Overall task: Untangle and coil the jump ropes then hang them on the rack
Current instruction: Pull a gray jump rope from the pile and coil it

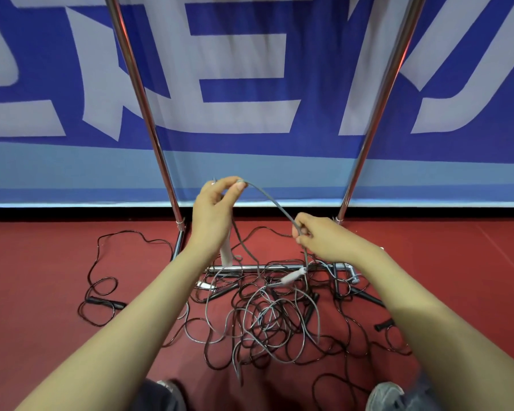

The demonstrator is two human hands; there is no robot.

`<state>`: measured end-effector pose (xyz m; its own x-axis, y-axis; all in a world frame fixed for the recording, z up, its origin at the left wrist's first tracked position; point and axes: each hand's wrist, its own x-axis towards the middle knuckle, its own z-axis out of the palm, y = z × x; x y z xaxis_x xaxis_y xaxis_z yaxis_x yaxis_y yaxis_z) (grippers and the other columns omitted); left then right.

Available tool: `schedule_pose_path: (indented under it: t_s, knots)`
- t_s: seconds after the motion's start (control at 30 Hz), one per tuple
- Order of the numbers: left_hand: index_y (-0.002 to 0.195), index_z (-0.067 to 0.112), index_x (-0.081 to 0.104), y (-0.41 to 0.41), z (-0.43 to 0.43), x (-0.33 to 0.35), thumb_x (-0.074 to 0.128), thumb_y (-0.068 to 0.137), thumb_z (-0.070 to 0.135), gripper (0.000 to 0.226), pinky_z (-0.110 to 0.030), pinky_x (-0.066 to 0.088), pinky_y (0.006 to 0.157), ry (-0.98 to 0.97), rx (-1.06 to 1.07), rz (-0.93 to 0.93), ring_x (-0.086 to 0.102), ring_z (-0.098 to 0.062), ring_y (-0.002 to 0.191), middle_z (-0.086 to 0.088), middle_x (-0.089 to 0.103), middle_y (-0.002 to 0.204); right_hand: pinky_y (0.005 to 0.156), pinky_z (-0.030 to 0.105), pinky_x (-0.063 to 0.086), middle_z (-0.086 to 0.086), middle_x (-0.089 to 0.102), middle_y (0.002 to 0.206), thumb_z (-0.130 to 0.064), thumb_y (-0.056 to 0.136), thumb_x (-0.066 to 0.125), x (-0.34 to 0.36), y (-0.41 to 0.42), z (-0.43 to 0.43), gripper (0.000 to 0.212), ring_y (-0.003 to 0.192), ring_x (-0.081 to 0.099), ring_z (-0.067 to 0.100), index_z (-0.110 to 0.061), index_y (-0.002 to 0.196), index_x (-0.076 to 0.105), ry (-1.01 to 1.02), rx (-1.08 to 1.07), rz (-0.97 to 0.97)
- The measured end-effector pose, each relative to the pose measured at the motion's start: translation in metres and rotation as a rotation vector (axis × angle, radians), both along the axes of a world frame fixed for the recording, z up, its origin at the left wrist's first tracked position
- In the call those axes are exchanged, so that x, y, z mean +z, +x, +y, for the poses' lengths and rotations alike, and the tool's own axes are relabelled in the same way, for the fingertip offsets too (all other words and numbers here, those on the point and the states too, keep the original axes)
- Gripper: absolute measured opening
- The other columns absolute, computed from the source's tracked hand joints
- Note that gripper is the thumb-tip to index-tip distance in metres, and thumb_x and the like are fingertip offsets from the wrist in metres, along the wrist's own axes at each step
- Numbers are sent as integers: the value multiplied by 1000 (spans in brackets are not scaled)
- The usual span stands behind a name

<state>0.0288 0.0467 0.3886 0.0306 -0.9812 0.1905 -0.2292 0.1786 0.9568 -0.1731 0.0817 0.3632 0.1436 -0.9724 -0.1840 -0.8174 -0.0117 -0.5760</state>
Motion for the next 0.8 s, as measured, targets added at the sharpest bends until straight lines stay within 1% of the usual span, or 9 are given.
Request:
schedule_pose_path:
  t_s: [0.1,0.17,0.23,0.3,0.4,0.5,0.6,0.67,0.8]
  knots:
    - [127,25,59,4,-3,-7,65,90,21,37,-14,39,77,86,-63,-291,53,-16,93,-4,51,120,85,38,51,1,63,93,-6,95,46,2,-4,2,16,87,62,22,-18,96,57,-95,-53,-20]
    - [141,26,45,5,1,-12,73,84,18,64,-14,36,81,146,-189,-489,49,-16,94,-2,44,118,86,36,48,0,62,100,-11,97,47,7,-3,5,20,91,59,19,-20,109,61,-161,-22,27]
    - [133,27,56,3,13,-13,76,81,25,56,-19,37,83,135,-342,-559,50,-10,92,5,48,107,89,34,44,-1,62,108,-16,98,49,11,1,9,24,98,56,16,-22,117,62,-214,39,48]
    - [112,25,70,-1,23,-14,73,83,32,29,-13,35,69,87,-418,-592,47,-3,77,6,53,91,88,35,45,-2,65,108,-20,97,51,12,7,14,21,100,57,16,-23,114,64,-268,73,51]
    - [88,23,71,-6,29,-16,67,88,31,9,-7,32,61,30,-376,-556,46,-4,70,0,53,84,69,30,48,-3,66,91,-23,95,55,12,12,19,11,81,61,15,-22,102,63,-281,23,-7]
    - [91,21,72,-9,30,-11,62,92,26,11,-6,33,68,-27,-287,-390,52,-11,80,-6,57,90,73,38,48,2,64,82,-24,94,55,9,9,20,10,76,59,23,-16,92,61,-222,11,-25]
    - [84,31,68,-10,32,3,59,94,27,14,-9,35,72,-72,-203,-185,51,-2,79,3,53,89,73,37,45,2,56,83,-22,96,48,-1,6,24,15,75,52,23,-11,89,56,-101,51,40]
    - [84,29,68,-9,33,7,58,94,27,15,-8,35,70,-85,-176,-116,49,6,71,7,49,86,76,36,42,5,55,90,-20,96,47,-6,5,24,12,79,51,23,-13,89,54,-91,33,-4]
    - [86,24,71,-2,33,8,58,95,26,15,-18,36,70,-64,-111,17,48,7,63,11,50,85,62,31,33,-2,50,76,-32,95,54,-4,1,26,21,67,43,15,-12,89,56,-45,-44,-125]
